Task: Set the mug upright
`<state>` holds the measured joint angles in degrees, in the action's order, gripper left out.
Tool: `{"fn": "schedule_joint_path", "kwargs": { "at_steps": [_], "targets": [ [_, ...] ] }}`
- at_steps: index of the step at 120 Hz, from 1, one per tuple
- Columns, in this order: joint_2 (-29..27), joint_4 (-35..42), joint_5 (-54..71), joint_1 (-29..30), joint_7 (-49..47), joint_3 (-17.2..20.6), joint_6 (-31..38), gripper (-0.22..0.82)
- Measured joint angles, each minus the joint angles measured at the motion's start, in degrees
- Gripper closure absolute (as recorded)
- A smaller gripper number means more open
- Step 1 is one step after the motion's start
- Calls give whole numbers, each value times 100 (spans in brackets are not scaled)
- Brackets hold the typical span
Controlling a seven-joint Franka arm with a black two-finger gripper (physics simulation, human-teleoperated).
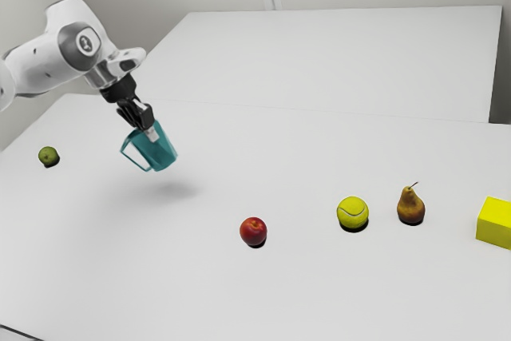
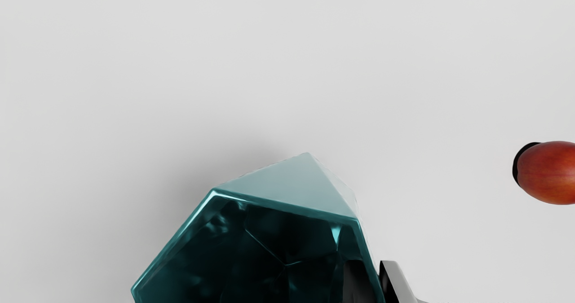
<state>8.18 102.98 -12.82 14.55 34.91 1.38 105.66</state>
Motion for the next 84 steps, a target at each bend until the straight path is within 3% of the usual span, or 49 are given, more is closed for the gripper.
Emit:
{"fn": "schedule_joint_path", "kwargs": {
  "at_steps": [12,39,76,84],
  "targets": [
    [-285,674,324,6,-327,128,644,79],
    [-191,1386,688,6,-953,368,1836,79],
    [72,1533,871,4,-1541,443,2476,78],
    [79,1534,862,-2,-1618,481,2514,69]
  ]
}}
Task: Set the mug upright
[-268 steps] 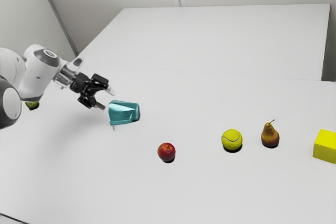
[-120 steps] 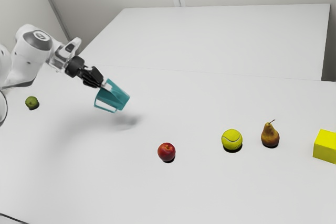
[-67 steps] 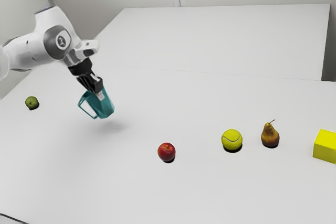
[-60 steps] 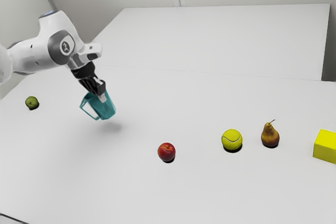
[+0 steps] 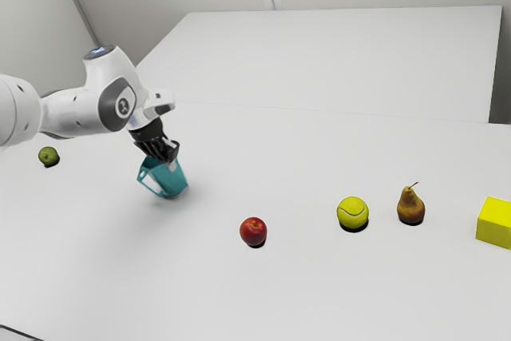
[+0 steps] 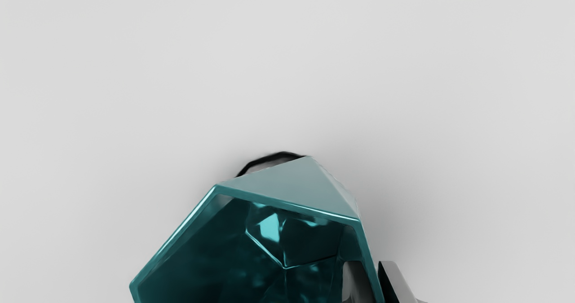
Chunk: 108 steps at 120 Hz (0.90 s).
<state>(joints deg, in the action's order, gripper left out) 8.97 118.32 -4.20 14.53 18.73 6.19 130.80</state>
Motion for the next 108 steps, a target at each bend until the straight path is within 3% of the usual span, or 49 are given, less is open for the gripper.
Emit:
{"fn": "schedule_joint_path", "kwargs": {
  "at_steps": [19,39,56,87,108],
  "targets": [
    [-8,16,-33,-4,-133,67,21,35],
    [-219,-33,-42,2,-235,220,-81,16],
    [-540,-633,-100,-22,-299,407,-662,8],
    [-584,-2277,-174,13,-384,388,-2255,2],
    [-629,-2571,-156,96,-420,390,-2908,1]
  ]
}}
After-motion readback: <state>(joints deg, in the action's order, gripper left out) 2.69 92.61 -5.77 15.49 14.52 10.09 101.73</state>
